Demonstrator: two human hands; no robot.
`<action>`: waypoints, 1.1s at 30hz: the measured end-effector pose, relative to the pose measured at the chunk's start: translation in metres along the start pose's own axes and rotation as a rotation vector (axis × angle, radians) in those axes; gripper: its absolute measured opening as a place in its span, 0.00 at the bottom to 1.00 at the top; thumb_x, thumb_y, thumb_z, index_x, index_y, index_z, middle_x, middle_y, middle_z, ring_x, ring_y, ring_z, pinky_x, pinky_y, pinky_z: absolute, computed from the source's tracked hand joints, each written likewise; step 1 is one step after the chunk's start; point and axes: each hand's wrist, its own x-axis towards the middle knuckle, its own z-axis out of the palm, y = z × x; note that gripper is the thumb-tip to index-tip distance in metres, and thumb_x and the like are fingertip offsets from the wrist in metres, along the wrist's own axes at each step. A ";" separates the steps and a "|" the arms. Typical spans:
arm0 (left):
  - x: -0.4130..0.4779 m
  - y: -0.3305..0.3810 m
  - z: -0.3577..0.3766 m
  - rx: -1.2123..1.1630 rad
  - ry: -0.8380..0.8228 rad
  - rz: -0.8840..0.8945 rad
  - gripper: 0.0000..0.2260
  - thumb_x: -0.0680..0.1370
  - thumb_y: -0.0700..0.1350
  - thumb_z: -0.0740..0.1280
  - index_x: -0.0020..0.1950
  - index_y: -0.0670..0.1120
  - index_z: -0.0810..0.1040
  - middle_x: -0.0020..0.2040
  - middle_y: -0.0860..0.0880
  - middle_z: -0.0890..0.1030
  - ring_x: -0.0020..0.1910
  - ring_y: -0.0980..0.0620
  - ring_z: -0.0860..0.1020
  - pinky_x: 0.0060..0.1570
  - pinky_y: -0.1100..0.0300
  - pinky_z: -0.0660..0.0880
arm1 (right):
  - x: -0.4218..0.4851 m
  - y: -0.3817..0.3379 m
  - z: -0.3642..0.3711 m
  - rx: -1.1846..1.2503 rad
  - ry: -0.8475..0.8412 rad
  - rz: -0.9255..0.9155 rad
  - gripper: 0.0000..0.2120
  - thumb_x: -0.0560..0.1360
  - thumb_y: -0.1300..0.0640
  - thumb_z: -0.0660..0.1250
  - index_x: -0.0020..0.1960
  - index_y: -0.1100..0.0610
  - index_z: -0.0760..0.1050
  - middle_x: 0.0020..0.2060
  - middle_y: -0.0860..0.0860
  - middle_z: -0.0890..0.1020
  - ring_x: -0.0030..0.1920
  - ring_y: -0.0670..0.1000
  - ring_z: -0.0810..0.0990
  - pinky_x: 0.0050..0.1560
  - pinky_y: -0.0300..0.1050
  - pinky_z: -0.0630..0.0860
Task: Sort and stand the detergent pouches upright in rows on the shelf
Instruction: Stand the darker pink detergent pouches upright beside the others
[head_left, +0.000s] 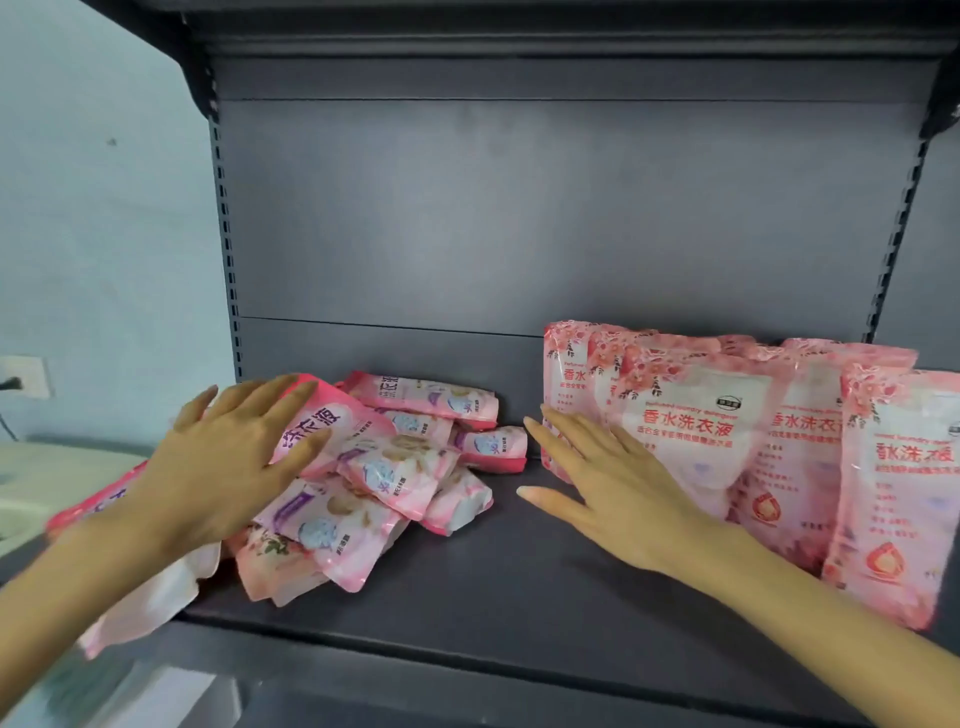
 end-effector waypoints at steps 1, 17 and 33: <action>-0.001 -0.003 -0.003 0.007 -0.010 -0.015 0.41 0.66 0.69 0.34 0.76 0.55 0.55 0.75 0.54 0.60 0.73 0.51 0.59 0.72 0.50 0.51 | 0.004 0.001 0.001 0.006 -0.003 0.002 0.37 0.70 0.31 0.37 0.75 0.44 0.36 0.76 0.44 0.41 0.76 0.47 0.40 0.75 0.49 0.42; 0.040 -0.064 -0.001 -0.012 -0.073 -0.002 0.45 0.63 0.71 0.34 0.75 0.53 0.55 0.75 0.54 0.60 0.73 0.51 0.59 0.69 0.54 0.56 | 0.097 -0.035 0.015 0.087 0.055 -0.012 0.36 0.74 0.33 0.43 0.76 0.48 0.39 0.76 0.45 0.43 0.76 0.46 0.42 0.76 0.49 0.46; 0.110 -0.128 0.074 -0.653 -0.246 0.006 0.04 0.74 0.50 0.69 0.46 0.52 0.79 0.46 0.54 0.80 0.52 0.52 0.78 0.55 0.57 0.72 | 0.185 -0.110 0.032 0.345 0.032 0.000 0.39 0.71 0.32 0.50 0.77 0.51 0.49 0.76 0.45 0.52 0.75 0.45 0.52 0.74 0.42 0.52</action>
